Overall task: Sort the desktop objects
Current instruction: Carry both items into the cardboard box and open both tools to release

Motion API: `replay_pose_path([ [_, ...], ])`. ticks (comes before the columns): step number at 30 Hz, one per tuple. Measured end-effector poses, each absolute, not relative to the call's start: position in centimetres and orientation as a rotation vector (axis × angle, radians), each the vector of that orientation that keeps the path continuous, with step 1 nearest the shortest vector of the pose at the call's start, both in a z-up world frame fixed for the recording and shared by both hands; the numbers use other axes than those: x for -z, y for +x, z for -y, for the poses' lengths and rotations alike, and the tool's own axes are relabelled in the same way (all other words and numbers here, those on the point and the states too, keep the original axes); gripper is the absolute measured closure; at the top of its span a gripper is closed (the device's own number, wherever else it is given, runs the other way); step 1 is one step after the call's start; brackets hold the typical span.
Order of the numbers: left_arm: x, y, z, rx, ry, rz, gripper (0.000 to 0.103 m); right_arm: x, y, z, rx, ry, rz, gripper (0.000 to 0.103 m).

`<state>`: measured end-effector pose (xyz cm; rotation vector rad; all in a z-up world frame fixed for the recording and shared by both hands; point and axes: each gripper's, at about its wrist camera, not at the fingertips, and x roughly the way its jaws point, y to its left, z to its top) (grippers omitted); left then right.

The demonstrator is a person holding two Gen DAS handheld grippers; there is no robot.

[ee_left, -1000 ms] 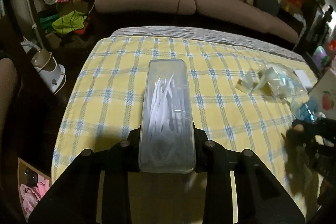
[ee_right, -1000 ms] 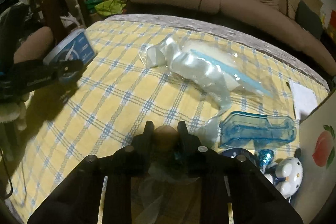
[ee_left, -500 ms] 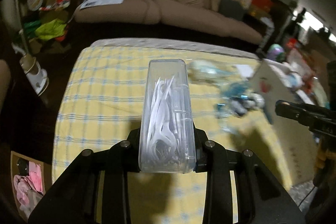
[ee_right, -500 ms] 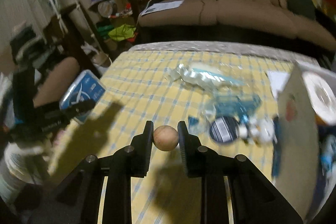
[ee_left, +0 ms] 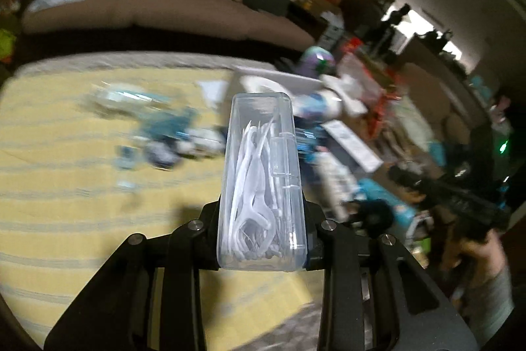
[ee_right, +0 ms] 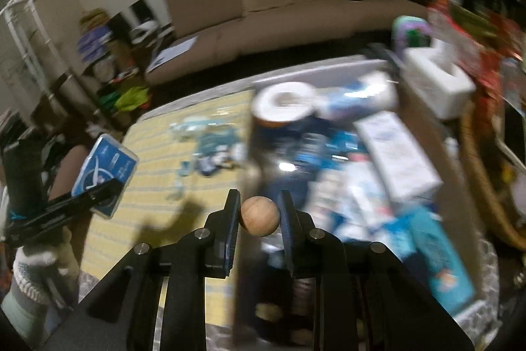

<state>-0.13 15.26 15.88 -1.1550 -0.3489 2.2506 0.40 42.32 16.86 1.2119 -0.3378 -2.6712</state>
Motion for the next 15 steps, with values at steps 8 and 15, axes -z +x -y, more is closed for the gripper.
replay_pose_path([
  [8,-13.4,-3.8,-26.0,-2.019,-1.259,0.457,0.074,-14.3,1.8,-47.7,2.678,1.22,0.423,0.08],
  [15,-10.0,-9.0,-31.8,-1.914,-1.37,0.671,0.074,-13.3,1.4,-48.4,2.622,1.189,0.42,0.08],
])
